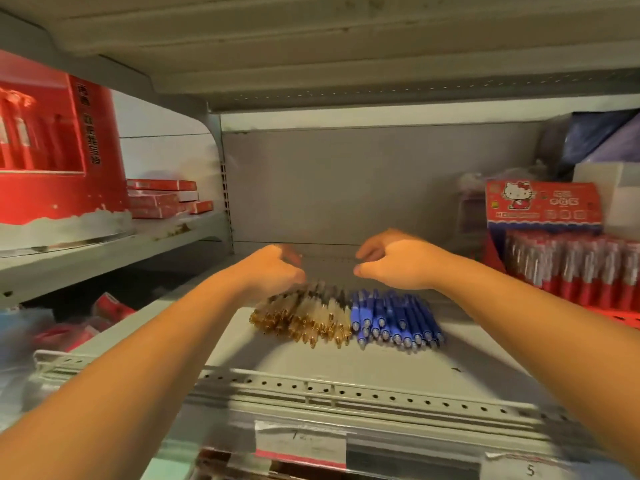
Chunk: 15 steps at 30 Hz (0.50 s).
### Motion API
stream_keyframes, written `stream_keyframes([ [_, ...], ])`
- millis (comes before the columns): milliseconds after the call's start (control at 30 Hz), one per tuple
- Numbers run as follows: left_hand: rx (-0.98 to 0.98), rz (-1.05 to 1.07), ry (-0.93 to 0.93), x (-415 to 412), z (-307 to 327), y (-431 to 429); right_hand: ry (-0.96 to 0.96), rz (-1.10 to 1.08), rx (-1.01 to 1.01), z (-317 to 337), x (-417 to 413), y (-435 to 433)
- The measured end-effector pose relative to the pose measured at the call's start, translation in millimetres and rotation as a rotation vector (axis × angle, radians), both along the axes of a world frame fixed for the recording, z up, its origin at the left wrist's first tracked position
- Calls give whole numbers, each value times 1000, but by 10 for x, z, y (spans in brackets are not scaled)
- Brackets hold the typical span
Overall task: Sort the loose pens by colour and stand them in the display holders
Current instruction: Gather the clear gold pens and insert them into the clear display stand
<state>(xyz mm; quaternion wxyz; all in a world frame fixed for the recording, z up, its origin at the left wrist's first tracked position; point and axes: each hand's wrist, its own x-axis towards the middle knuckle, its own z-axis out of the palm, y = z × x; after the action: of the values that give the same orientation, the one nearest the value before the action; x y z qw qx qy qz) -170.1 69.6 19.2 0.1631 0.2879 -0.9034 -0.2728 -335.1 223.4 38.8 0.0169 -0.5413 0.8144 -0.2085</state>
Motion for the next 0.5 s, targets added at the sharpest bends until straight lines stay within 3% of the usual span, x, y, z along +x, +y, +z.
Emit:
stream_keyframes([
  [200,-7,83,-92,61,-111,-392,-21,-85,96,-64,370,-462],
  [500,96,-58,-480,-209,-158,-457,-5,-144,353,-146,511,-864],
])
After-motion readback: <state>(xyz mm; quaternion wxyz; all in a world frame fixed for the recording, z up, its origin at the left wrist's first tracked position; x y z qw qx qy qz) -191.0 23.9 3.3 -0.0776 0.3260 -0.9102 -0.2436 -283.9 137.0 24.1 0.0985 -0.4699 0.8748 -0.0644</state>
